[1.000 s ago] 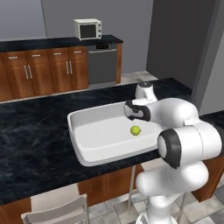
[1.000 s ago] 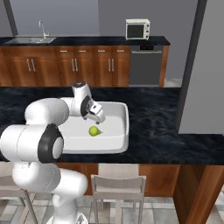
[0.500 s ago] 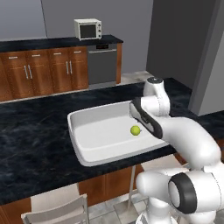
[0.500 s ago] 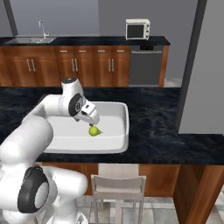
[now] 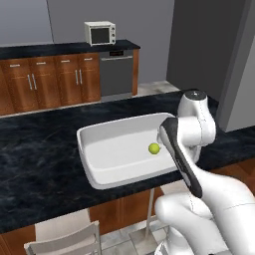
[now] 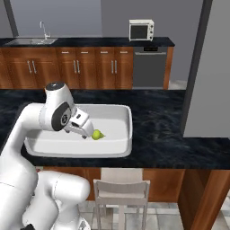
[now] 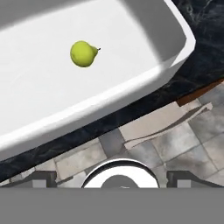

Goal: Place the cold items (kiwi and pear) from the fridge in one tupperware on the dining counter. Place the warm items (hot dog and kebab skewer) in the stove area in another tupperware.

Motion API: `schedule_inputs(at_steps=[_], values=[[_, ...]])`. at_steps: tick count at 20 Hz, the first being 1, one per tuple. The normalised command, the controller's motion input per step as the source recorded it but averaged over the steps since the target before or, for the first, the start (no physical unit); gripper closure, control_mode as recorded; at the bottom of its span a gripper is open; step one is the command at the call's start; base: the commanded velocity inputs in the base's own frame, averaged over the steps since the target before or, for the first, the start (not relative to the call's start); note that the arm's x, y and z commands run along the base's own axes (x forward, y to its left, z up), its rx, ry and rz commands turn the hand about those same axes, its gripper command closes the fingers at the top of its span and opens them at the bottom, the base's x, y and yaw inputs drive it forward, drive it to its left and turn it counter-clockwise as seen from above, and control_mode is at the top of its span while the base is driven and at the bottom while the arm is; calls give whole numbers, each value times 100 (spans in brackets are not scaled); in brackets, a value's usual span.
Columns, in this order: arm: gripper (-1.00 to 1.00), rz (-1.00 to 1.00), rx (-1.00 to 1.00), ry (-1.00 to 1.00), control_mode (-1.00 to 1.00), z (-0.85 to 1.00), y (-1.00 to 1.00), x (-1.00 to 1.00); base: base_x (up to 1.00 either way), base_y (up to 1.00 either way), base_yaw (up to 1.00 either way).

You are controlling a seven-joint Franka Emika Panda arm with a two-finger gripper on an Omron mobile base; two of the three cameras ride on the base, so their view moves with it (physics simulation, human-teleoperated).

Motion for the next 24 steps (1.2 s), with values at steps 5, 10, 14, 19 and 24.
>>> schedule_inputs(at_steps=[5,10,14,19,24], values=[[-100,11,0,0,-100,24,0,-99,0,0,0],[-100,12,-4,-1,-100,9,18,-83,0,0,0],[-100,7,-2,0,-100,1,19,-38,0,0,0],[-100,1,0,0,100,0,3,-27,-15,0,1],[-100,0,0,0,100,0,0,0,-98,11,17]])
